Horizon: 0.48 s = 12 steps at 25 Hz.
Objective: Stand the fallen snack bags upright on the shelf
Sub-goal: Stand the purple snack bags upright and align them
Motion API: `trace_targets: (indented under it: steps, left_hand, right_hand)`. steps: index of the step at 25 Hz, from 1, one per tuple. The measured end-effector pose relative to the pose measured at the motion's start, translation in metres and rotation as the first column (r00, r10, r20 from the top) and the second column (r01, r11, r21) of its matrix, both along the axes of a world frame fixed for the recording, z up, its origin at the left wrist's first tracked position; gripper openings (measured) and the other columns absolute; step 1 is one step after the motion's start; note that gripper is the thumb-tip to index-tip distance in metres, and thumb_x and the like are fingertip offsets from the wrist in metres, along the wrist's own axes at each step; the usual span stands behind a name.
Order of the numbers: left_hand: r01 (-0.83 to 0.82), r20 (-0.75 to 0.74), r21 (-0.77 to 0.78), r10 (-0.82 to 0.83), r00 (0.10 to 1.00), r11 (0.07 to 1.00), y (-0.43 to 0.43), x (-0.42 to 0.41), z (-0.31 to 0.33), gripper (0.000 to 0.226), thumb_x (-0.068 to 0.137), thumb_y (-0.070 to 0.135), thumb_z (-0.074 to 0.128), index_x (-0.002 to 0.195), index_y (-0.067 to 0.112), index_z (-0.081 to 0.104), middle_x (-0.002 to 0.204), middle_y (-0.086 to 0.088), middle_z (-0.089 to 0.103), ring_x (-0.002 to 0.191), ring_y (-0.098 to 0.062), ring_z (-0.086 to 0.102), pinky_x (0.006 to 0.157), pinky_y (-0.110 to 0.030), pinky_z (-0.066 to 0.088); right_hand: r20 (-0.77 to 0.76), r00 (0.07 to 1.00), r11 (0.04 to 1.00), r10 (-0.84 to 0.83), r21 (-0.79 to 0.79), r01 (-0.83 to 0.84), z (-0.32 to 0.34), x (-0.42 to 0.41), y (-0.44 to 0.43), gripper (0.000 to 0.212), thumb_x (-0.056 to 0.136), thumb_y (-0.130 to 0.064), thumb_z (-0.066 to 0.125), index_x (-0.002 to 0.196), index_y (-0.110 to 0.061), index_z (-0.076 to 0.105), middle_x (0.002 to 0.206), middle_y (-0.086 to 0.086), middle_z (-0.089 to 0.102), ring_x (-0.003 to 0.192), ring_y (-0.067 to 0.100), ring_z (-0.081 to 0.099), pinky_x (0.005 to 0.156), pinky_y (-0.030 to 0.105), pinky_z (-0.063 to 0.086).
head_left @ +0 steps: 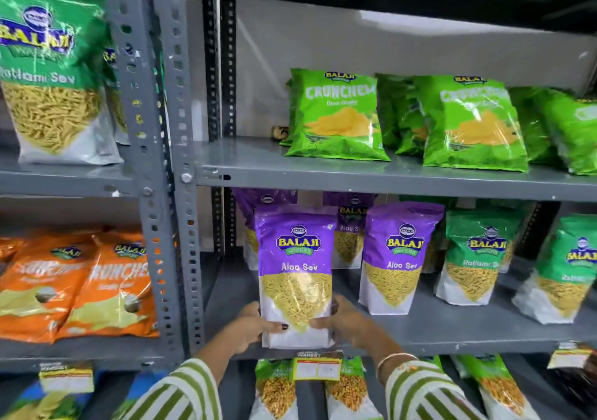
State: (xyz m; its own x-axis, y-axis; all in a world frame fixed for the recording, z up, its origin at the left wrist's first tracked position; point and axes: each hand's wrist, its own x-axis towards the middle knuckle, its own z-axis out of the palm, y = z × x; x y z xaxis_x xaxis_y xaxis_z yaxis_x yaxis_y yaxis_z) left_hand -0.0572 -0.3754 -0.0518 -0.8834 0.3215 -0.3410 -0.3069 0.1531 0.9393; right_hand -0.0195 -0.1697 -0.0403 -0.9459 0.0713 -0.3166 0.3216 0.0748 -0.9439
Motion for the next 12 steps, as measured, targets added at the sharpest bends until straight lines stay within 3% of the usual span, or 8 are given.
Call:
trace_targets:
  steps: [2, 3, 6, 12]
  left_hand:
    - [-0.046, -0.136, -0.052, 0.039, 0.990, 0.998, 0.007, 0.002, 0.000, 0.100, 0.024, 0.026, 0.094, 0.113, 0.007, 0.053, 0.116, -0.011, 0.064, 0.110, -0.026, 0.059, 0.099, -0.042, 0.048]
    - [-0.072, -0.188, -0.080, 0.056, 0.981, 0.994, 0.011, 0.006, 0.002, 0.093, 0.026, 0.024, 0.094, 0.108, 0.010, 0.054, 0.114, -0.009, 0.064, 0.108, -0.024, 0.059, 0.098, -0.039, 0.048]
    - [-0.157, -0.294, -0.095, 0.123, 0.948, 0.983, 0.021, 0.013, 0.008, 0.062, 0.050, -0.001, 0.086, 0.100, 0.014, 0.052, 0.108, -0.007, 0.064, 0.104, -0.022, 0.058, 0.086, -0.032, 0.047]
    - [-0.232, -0.374, -0.107, 0.177, 0.911, 0.967, 0.035, 0.008, 0.013, 0.061, 0.053, -0.002, 0.083, 0.100, 0.018, 0.050, 0.100, -0.003, 0.061, 0.104, -0.021, 0.057, 0.082, -0.029, 0.045]
  right_hand:
    - [-0.116, 0.993, 0.992, 0.019, 0.123, -0.005, 0.004, -0.001, 0.007, 0.082, 0.036, -0.022, 0.094, 0.102, -0.014, 0.046, 0.103, 0.008, 0.063, 0.101, 0.024, 0.061, 0.087, 0.040, 0.053]
    - [-0.171, 0.985, 0.986, 0.034, 0.169, -0.005, 0.004, -0.002, 0.009, 0.094, 0.028, -0.029, 0.094, 0.107, -0.015, 0.046, 0.111, 0.010, 0.063, 0.108, 0.025, 0.057, 0.093, 0.041, 0.050]
    - [-0.210, 0.977, 0.951, 0.048, 0.309, 0.019, 0.011, 0.003, 0.013, 0.090, 0.047, -0.007, 0.090, 0.124, -0.008, 0.041, 0.112, 0.005, 0.058, 0.110, 0.021, 0.051, 0.091, 0.032, 0.045]
    - [-0.266, 0.963, 0.931, 0.049, 0.361, 0.052, 0.019, -0.008, 0.019, 0.090, 0.054, 0.006, 0.083, 0.130, -0.008, 0.037, 0.116, 0.005, 0.057, 0.115, 0.021, 0.050, 0.085, 0.023, 0.037]
